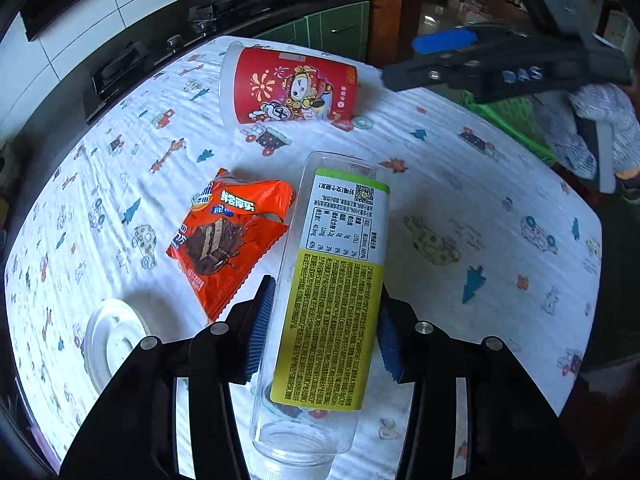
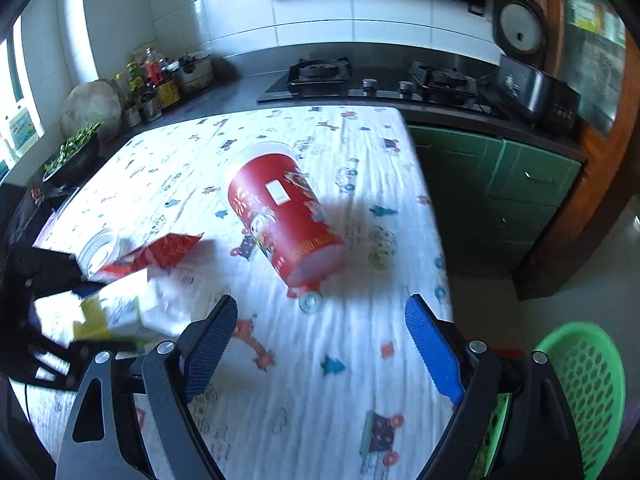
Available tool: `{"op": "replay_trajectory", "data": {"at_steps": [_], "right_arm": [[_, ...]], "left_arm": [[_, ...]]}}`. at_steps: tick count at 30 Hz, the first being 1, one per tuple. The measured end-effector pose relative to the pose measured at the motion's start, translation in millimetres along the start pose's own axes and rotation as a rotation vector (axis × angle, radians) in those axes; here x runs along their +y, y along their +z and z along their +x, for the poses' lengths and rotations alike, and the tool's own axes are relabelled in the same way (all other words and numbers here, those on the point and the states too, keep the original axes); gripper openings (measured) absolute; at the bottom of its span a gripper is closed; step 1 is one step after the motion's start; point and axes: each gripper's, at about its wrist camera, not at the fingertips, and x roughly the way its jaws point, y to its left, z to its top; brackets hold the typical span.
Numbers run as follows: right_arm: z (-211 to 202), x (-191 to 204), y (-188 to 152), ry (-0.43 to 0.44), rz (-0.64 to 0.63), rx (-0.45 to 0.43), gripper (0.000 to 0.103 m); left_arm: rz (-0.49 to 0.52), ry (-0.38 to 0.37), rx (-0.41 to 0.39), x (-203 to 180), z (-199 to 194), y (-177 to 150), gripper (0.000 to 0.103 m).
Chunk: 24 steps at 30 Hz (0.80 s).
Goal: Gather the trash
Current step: 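Grasp the red paper cup with the right tool while the left lifts the bottle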
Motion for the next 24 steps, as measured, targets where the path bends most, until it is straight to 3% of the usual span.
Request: {"op": "replay_trajectory", "data": {"at_steps": [6, 14, 24], "right_arm": [[39, 21, 29, 0.013, -0.121, 0.023, 0.087], [94, 32, 51, 0.019, -0.186, 0.086, 0.088], [129, 21, 60, 0.007, -0.142, 0.129, 0.085]], "left_arm": [[-0.026, -0.031, 0.015, -6, -13, -23, 0.046], [-0.055, -0.054, 0.037, 0, -9, -35, 0.046], [-0.081, -0.059, 0.026, 0, -9, -38, 0.046]]}}
